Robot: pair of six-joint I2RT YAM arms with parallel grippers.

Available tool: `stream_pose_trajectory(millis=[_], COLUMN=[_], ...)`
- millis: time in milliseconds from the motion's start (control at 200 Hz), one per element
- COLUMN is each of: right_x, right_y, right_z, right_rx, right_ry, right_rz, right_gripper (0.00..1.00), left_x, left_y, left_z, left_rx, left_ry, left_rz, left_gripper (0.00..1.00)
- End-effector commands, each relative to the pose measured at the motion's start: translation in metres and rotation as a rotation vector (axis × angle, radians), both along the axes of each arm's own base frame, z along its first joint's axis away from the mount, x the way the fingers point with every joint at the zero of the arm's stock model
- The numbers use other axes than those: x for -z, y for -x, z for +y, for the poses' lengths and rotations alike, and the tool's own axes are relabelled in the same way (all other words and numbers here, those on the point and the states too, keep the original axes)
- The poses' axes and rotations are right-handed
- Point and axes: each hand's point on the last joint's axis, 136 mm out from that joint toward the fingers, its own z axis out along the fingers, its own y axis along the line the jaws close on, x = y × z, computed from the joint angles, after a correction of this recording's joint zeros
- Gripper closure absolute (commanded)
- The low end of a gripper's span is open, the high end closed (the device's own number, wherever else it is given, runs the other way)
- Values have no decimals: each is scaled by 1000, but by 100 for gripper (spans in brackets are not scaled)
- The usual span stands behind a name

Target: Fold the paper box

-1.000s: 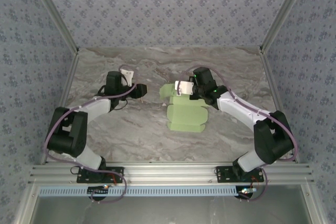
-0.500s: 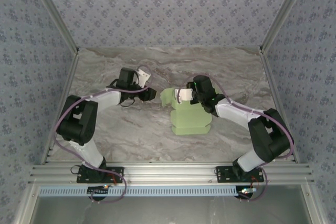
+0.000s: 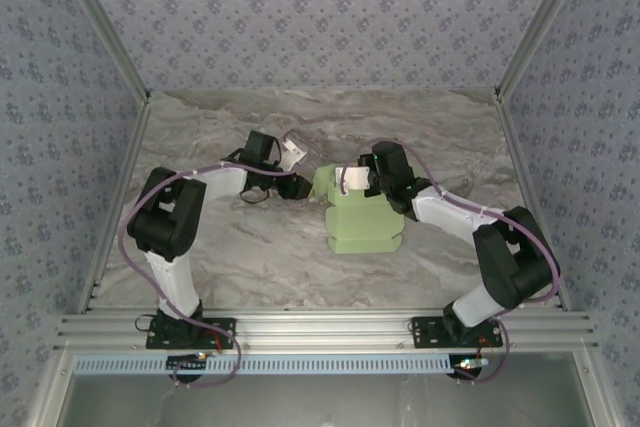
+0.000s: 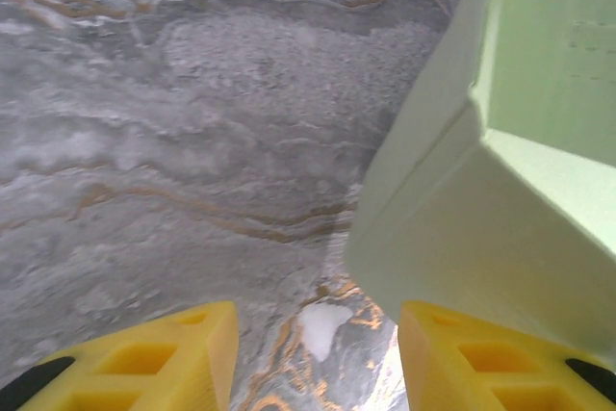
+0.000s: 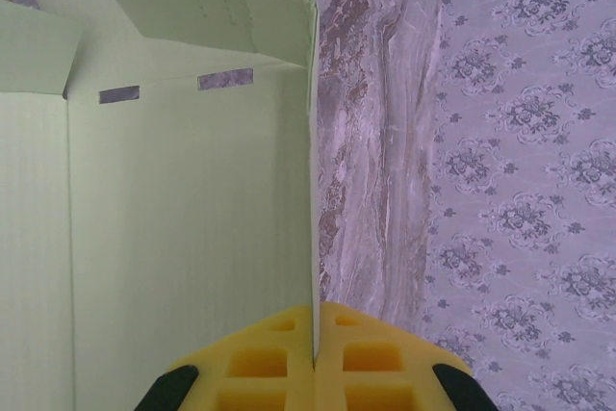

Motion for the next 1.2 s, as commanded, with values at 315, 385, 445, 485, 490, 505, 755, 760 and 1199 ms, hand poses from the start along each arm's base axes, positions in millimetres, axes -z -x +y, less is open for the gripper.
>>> stream_pose_trajectory(millis=[315, 385, 445, 485, 490, 505, 755, 760, 1199], right_x=[-5, -5, -4, -4, -4, -4, 4, 4, 20], right_y=[0, 0, 1, 1, 1, 0, 1, 1, 9], right_z=[0, 1, 2, 2, 2, 2, 1, 2, 5], right_rx=[7, 5, 5, 5, 5, 4, 3, 2, -18], right_ry=[-58, -66, -70, -72, -72, -72, -37, -36, 43], right_rz=[9, 10, 8, 3, -1, -3, -54, -56, -186], right_gripper=[100, 100, 100, 100, 100, 100, 100, 100, 100], left_x=[-32, -31, -31, -31, -31, -32, -26, -26, -10], left_y=[7, 8, 8, 7, 7, 7, 6, 6, 8], left_z=[-42, -45, -47, -47, -47, -48, -54, -54, -54], left_rx=[163, 167, 167, 162, 161, 162, 138, 138, 104], left_ry=[188, 199, 210, 214, 215, 218, 232, 231, 221], left_rz=[-18, -18, -18, -19, -21, -21, -28, -29, -41], left_gripper=[59, 59, 59, 60, 60, 60, 61, 61, 58])
